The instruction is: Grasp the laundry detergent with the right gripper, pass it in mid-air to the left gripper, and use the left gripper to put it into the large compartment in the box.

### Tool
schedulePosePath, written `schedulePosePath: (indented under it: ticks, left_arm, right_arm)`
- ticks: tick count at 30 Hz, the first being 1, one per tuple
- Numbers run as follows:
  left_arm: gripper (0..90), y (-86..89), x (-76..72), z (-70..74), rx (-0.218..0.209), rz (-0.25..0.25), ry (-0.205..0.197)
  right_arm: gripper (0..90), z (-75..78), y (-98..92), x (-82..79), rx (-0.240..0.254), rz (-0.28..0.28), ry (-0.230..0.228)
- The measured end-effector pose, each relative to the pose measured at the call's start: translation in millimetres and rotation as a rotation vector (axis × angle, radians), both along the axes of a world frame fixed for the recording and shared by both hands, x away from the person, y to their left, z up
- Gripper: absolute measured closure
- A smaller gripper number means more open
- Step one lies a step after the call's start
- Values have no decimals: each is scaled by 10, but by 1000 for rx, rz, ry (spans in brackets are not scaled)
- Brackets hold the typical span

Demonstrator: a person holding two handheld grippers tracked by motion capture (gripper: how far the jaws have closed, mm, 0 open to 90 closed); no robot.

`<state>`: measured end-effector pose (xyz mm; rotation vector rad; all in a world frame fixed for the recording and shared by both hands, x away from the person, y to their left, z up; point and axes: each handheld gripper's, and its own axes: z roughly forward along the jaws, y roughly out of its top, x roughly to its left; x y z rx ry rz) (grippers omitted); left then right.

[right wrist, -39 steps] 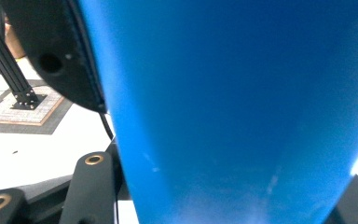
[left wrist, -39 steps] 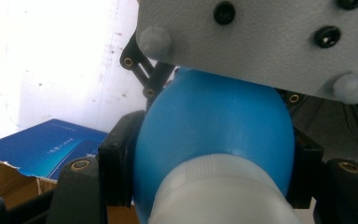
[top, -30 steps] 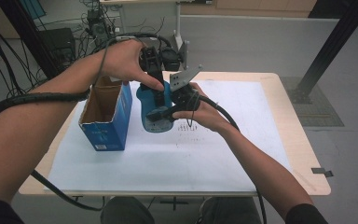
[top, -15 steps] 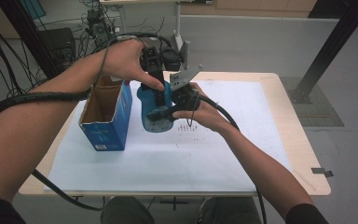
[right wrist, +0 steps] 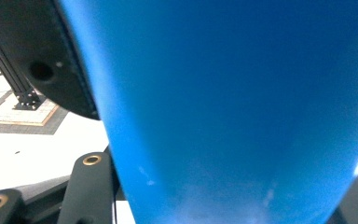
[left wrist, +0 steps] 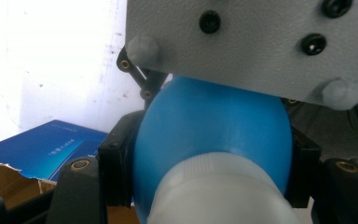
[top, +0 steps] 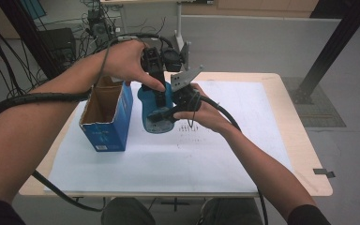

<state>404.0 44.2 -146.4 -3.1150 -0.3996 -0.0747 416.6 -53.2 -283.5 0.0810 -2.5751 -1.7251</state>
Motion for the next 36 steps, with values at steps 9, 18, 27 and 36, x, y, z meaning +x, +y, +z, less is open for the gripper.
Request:
schedulePosePath:
  ticks: [9,18,27,36]
  left_arm:
    - [366,7,-3,-9,0,-2,-2]
    - [366,6,-13,-6,3,-3,-3]
    - [367,11,-21,-14,9,-3,-2]
    - [367,19,-28,-7,5,-1,-5]
  right_arm:
    - [424,-4,9,-9,0,2,15]
    - [423,-1,8,-14,-2,2,18]
    - [420,-8,15,-18,-6,4,21]
    - [419,-1,23,-20,-5,6,23]
